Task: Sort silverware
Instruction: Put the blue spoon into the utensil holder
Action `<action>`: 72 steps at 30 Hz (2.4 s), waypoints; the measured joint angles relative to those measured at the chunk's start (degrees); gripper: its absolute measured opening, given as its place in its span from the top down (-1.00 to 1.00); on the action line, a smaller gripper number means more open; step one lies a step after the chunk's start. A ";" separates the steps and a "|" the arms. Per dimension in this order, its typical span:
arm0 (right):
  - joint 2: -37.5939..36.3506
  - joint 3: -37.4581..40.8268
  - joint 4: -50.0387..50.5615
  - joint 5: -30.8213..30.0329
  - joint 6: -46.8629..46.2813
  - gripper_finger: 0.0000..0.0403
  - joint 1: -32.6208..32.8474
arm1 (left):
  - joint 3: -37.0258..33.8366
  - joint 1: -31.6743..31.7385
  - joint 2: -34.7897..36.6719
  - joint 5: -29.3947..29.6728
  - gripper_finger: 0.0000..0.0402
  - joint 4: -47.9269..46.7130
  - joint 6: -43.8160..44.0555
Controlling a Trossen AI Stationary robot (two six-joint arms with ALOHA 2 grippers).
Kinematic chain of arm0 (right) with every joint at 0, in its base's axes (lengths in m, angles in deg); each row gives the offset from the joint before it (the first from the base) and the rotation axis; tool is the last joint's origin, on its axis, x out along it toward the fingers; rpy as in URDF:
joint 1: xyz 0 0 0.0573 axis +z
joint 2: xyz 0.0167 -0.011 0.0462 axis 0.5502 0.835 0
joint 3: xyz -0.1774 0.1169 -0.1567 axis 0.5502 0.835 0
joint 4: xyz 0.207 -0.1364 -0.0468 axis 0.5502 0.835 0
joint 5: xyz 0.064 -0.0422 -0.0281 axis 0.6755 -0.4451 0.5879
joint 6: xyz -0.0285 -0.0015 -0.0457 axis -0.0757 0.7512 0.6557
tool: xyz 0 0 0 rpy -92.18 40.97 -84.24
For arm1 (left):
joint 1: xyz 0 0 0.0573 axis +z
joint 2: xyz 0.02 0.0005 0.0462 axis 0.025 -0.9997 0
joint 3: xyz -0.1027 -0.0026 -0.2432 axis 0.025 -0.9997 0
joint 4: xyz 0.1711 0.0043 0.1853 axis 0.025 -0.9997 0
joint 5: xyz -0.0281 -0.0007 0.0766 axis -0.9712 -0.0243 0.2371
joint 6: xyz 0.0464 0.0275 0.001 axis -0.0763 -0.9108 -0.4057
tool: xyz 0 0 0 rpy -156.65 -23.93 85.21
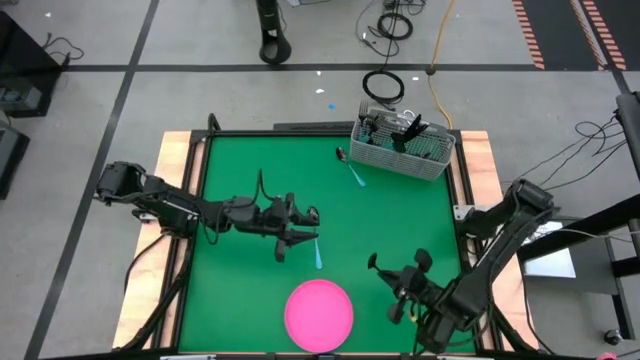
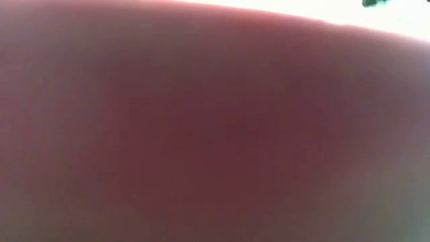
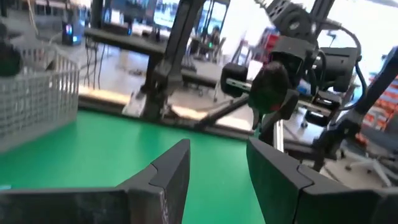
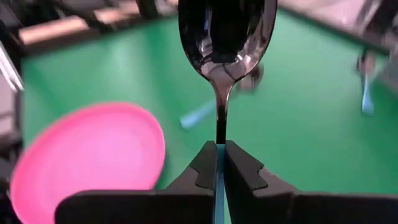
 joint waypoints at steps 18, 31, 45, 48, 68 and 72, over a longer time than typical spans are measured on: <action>-4.60 -0.04 -19.07 1.11 31.26 1.00 -12.10 | 15.34 -2.83 -19.31 0.67 0.20 8.49 -1.28; -4.60 0.04 -24.67 2.65 40.65 1.00 -16.24 | 18.23 -2.83 -20.18 0.10 0.20 9.05 -4.92; -4.60 0.09 -25.96 3.09 42.61 1.00 -17.02 | 18.21 -2.78 -20.18 0.03 0.78 8.80 -7.80; -4.62 0.09 -25.89 2.73 42.55 0.96 -17.04 | 18.16 -2.77 -20.18 0.05 0.95 9.22 -9.05; -6.24 0.09 -16.13 7.12 40.10 0.33 -13.85 | 18.12 -0.08 -16.66 5.41 1.00 2.60 -9.21; -6.25 0.09 -3.95 3.11 29.17 0.34 -9.45 | 18.29 2.93 -13.61 8.31 1.00 -3.54 -9.18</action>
